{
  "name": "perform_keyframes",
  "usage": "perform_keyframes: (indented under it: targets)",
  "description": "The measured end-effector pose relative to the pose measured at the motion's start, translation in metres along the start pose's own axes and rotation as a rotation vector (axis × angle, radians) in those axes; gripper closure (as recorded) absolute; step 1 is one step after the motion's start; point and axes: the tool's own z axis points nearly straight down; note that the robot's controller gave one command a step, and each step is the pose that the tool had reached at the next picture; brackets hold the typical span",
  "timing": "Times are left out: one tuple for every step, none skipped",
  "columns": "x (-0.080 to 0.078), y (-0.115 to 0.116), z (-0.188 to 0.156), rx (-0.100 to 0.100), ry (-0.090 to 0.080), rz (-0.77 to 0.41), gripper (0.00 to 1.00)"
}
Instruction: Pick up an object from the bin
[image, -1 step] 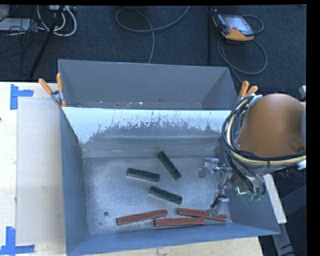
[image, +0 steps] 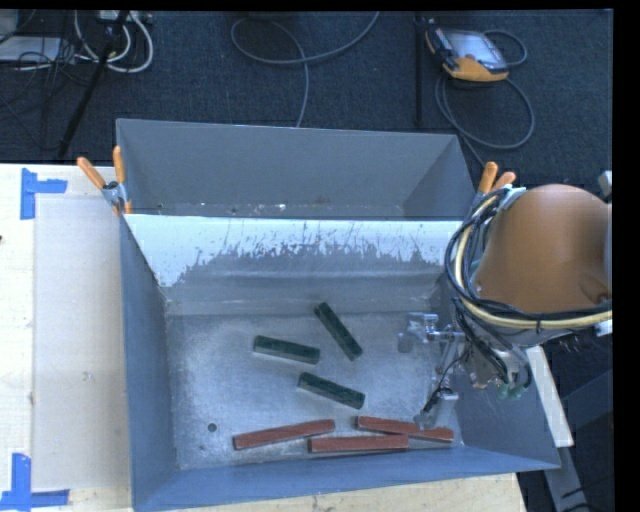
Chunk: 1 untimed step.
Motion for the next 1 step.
perform_keyframes:
  targets:
    - [-0.0152, 0.0282, 0.0652, -0.001, -0.006, 0.080, 0.00]
